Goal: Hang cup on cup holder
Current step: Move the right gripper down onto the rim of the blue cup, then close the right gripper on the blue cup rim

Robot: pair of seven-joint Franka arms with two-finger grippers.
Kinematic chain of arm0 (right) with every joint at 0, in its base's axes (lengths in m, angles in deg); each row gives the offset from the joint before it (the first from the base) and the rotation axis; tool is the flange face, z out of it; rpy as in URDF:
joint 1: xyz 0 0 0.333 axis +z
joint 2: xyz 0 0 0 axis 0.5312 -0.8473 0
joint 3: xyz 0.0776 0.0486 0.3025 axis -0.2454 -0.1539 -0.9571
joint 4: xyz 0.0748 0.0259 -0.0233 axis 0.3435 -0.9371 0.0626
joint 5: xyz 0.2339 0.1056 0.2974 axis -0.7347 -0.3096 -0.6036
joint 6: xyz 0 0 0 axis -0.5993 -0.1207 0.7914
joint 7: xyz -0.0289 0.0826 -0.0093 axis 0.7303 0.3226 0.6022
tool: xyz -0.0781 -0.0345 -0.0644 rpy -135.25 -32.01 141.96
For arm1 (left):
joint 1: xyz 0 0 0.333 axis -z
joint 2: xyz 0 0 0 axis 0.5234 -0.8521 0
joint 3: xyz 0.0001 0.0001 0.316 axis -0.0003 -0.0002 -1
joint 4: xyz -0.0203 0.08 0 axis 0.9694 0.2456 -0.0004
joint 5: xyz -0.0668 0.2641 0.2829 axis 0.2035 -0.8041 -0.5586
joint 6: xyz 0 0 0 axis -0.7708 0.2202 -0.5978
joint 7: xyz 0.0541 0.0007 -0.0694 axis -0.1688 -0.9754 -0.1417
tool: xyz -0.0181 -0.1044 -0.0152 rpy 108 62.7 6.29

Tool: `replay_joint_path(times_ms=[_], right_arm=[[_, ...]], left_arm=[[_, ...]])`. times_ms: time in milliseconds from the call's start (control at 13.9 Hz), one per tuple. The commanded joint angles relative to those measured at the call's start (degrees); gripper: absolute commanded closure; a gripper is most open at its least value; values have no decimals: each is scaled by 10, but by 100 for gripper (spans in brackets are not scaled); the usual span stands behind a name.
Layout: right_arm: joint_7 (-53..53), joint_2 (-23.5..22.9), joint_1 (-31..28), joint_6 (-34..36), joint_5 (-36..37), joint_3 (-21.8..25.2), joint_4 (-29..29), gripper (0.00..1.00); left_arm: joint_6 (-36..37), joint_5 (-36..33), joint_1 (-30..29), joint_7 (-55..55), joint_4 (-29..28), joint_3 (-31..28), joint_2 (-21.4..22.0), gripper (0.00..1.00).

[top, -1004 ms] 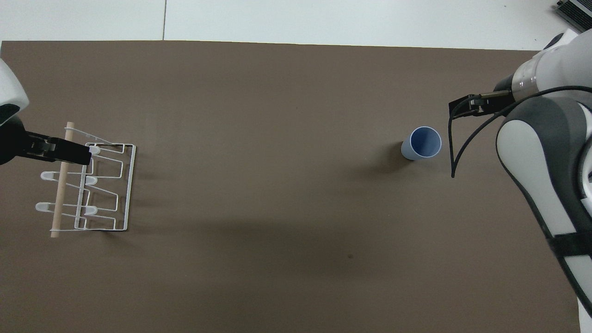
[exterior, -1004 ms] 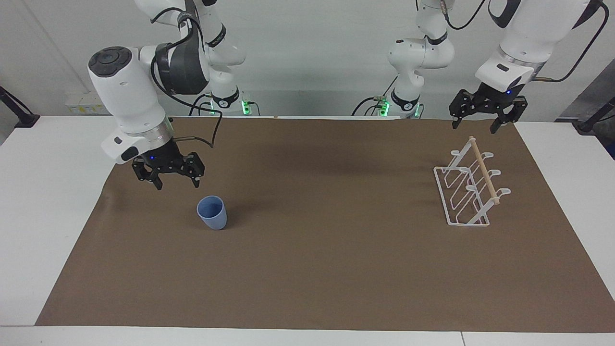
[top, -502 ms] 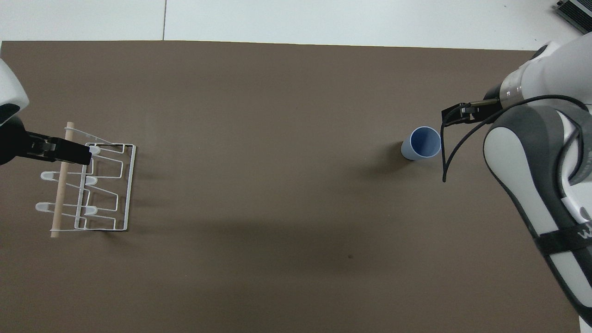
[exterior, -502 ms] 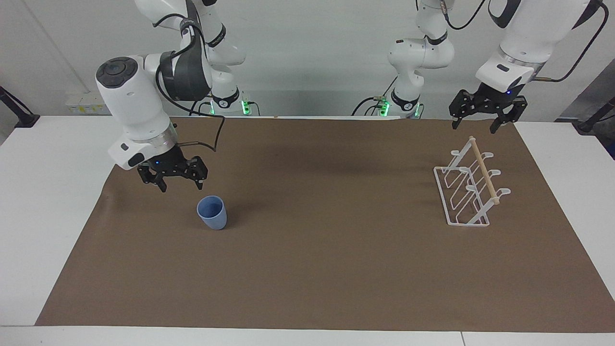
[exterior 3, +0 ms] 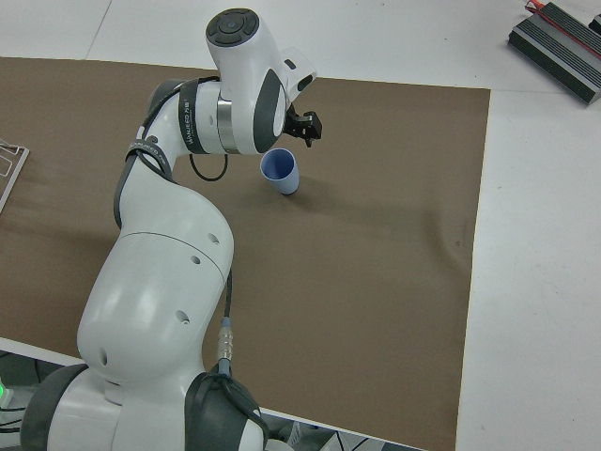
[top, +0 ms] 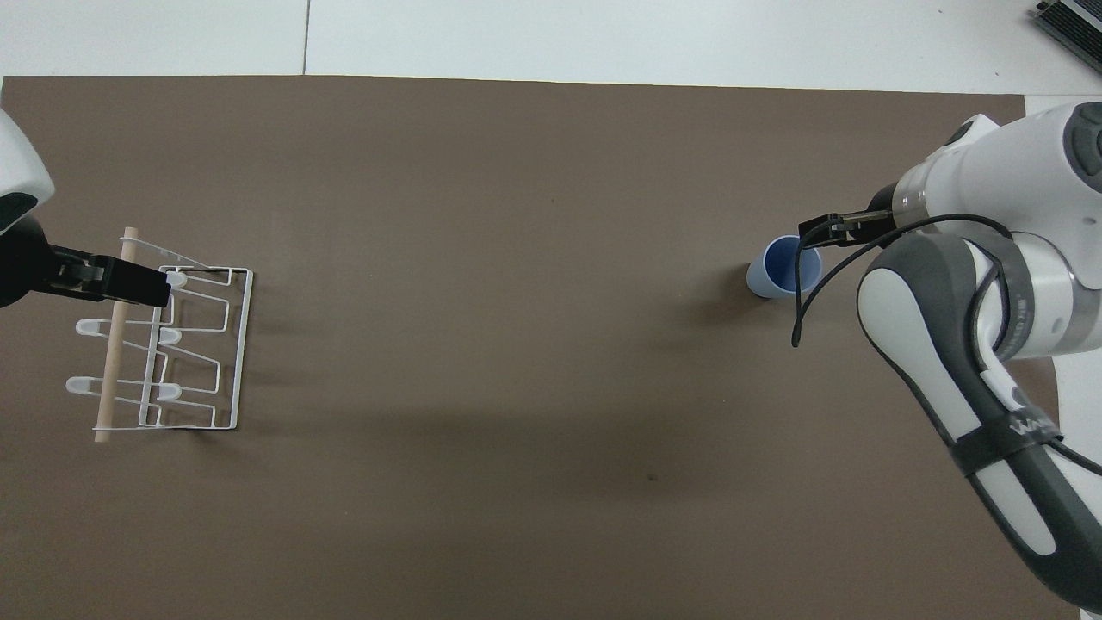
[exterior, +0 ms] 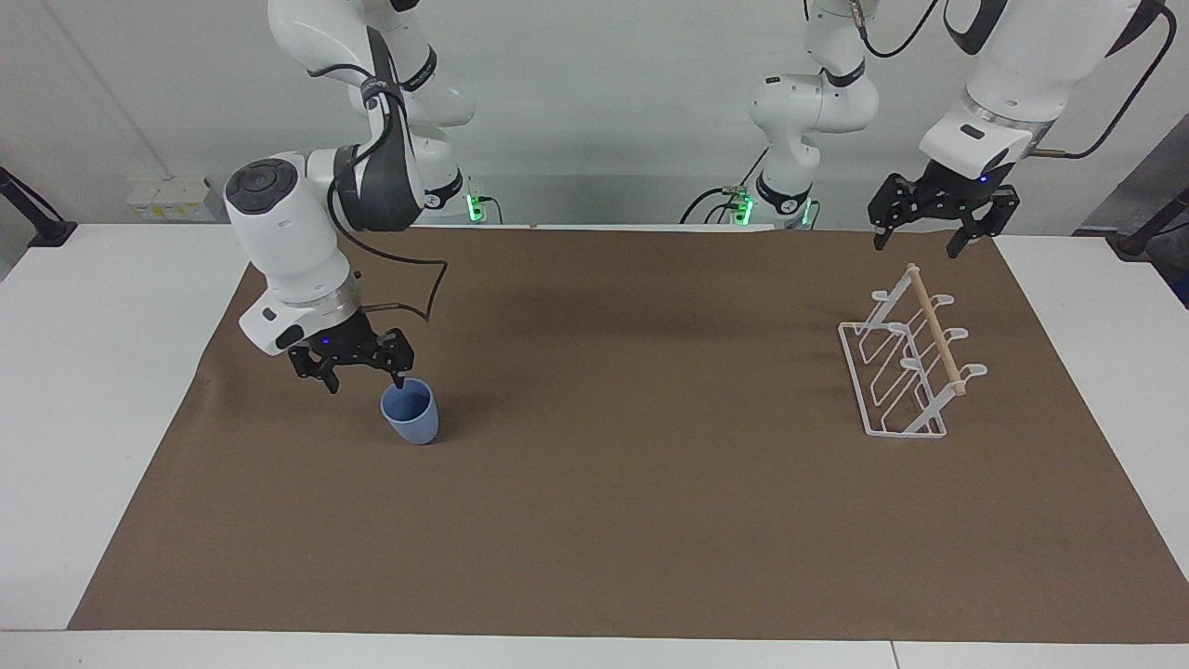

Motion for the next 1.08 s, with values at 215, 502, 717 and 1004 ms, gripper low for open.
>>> replay_joint_path(times_ms=[215,502,717,1004], right_arm=[[-7,11,-5,-65,10,-5,-68,0],[-3,16,-6,-71,11,-5,-95,0],[14,16,-9,-71,11,-4,-99,0],[25,12,-23,-99,11,-4,-120,0]], left_arm=[[0,7,0,-6,-22,-5,18,0],[-3,7,0,-3,-21,-6,18,0],[-4,7,-2,-3,-21,-7,18,0],[-2,7,-4,-3,-21,-9,17,0]])
